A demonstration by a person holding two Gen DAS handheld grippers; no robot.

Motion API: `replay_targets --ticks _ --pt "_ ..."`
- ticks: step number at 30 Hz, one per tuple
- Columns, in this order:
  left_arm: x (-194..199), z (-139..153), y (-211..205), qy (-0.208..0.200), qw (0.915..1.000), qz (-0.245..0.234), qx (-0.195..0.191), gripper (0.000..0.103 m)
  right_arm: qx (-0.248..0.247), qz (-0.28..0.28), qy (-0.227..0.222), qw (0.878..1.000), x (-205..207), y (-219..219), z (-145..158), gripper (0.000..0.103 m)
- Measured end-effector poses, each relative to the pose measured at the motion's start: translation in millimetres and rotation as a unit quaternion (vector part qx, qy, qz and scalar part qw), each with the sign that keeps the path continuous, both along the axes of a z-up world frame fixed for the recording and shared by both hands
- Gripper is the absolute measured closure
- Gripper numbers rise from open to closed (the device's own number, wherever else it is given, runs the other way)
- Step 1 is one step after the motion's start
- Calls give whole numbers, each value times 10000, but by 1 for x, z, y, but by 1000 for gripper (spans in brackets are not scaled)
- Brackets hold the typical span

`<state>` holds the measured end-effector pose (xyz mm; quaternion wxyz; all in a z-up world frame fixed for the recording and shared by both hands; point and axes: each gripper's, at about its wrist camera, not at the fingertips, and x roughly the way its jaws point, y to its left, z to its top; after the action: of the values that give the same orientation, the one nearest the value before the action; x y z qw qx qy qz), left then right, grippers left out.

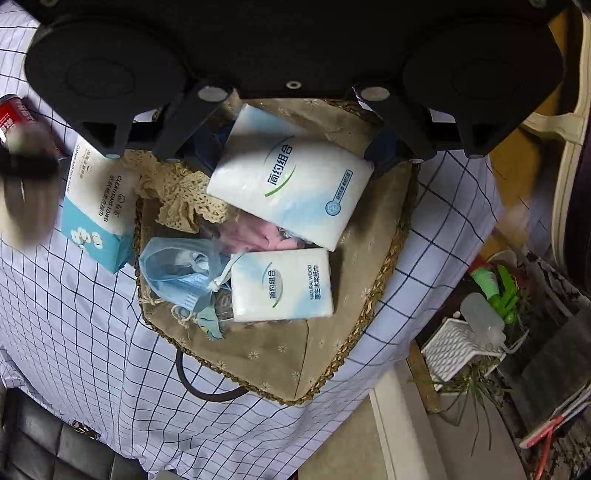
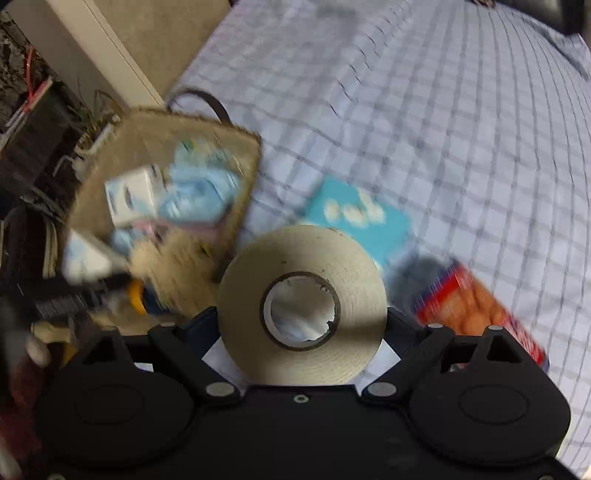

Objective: Organize soft objects
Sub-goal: 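Open both tools to drop the tissue pack and tape roll into the basket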

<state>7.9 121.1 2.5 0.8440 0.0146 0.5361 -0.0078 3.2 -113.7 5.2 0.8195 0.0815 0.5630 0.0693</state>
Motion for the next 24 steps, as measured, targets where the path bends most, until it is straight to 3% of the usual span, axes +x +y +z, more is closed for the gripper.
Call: replay_targets --ticks 12,17,24 --pt "-3 6 -4 -246 9993 224 143 25 772 161 -675 9946 81 66 48 9" --pt "-3 7 -4 -289 9991 233 198 25 614 182 -697 9955 107 86 39 9" --pt "-1 4 1 -265 9989 319 214 24 427 259 -367 9981 124 99 8 9"
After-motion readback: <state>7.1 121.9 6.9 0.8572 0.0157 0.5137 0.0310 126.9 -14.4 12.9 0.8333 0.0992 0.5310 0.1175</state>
